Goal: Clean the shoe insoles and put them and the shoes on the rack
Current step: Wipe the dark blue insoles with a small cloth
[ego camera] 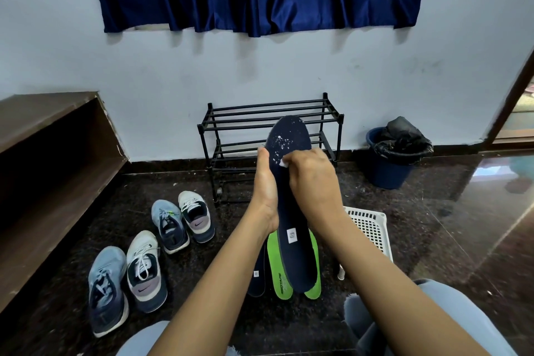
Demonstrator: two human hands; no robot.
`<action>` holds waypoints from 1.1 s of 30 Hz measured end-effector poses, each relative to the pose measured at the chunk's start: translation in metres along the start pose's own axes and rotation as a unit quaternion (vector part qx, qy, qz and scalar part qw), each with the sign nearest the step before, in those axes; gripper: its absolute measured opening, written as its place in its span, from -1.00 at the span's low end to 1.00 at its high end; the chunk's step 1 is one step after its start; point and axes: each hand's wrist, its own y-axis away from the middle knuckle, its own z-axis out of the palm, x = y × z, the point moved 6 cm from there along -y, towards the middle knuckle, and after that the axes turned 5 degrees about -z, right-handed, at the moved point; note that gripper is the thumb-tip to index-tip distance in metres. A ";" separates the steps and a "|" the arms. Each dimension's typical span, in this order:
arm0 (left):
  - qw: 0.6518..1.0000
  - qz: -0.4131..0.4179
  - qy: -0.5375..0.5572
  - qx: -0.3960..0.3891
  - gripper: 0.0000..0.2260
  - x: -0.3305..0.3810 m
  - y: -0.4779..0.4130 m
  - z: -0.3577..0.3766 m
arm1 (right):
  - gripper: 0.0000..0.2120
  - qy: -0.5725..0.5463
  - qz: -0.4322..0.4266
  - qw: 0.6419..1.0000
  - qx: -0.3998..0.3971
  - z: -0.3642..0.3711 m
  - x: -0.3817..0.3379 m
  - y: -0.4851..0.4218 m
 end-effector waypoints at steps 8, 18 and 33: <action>1.000 -0.004 -0.011 0.002 -0.39 0.004 0.001 -0.011 | -0.81 -0.021 -0.031 0.999 -0.036 0.009 -0.013 0.021; 0.999 -0.027 -0.008 -0.016 -0.40 -0.004 0.004 -0.001 | -0.83 -0.008 -0.017 1.000 0.003 -0.002 0.002 0.001; 0.999 -0.036 -0.018 -0.012 -0.39 -0.002 0.006 0.003 | -0.79 -0.029 0.029 0.999 -0.005 -0.005 0.009 0.000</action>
